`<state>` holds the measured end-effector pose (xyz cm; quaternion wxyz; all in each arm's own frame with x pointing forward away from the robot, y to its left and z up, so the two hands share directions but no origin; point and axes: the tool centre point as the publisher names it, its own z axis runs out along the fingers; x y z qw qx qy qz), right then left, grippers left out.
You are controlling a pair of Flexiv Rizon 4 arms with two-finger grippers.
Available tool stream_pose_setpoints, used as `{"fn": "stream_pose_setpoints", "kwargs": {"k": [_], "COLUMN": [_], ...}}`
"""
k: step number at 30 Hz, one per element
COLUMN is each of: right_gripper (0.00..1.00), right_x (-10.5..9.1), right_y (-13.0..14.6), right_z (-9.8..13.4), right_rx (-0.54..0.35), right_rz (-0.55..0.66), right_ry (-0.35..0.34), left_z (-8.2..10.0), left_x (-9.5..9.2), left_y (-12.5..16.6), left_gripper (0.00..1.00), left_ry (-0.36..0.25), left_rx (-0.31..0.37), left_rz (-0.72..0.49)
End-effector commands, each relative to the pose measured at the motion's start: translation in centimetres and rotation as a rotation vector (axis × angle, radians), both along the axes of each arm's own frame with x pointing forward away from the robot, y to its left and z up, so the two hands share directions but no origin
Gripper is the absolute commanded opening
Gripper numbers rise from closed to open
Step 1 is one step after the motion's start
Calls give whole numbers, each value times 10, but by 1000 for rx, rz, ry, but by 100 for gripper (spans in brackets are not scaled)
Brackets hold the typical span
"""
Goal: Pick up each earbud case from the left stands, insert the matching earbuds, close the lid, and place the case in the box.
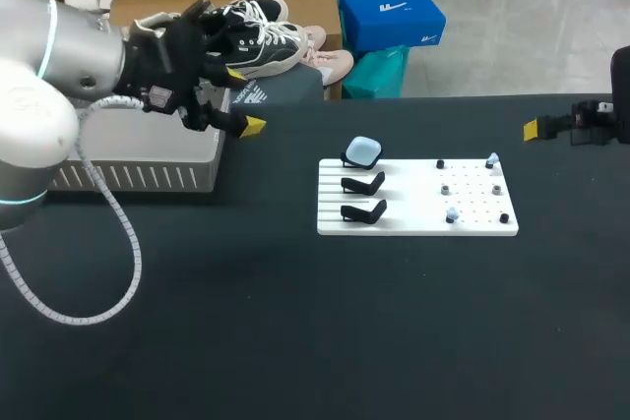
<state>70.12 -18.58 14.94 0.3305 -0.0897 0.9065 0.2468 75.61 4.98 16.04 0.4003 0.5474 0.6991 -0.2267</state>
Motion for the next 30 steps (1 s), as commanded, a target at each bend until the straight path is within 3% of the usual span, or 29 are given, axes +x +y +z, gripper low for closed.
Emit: {"fn": "stream_pose_setpoints", "kwargs": {"k": [1,6,17,24,28,30], "right_gripper": [100,100,100,100,100,100], "right_x": [1,1,1,1,1,1], "right_y": [-1,-1,-1,-1,-1,-1], "right_z": [0,0,0,0,0,0], "right_rx": [3,3,3,3,3,3], "right_rz": [5,5,5,5,5,5], "right_ry": [1,1,1,1,1,1], "left_z": [-16,-28,-66,-88,-96,-100], "left_x": [28,40,41,44,45,46], "left_y": [-23,-38,-71,-85,-92,-96], "left_gripper": [100,100,100,100,100,93], "left_ry": [84,84,152,108,121,114], "left_rx": [18,26,49,45,30,25], "left_rz": [-215,-264,-301,-288,-288,-291]}}
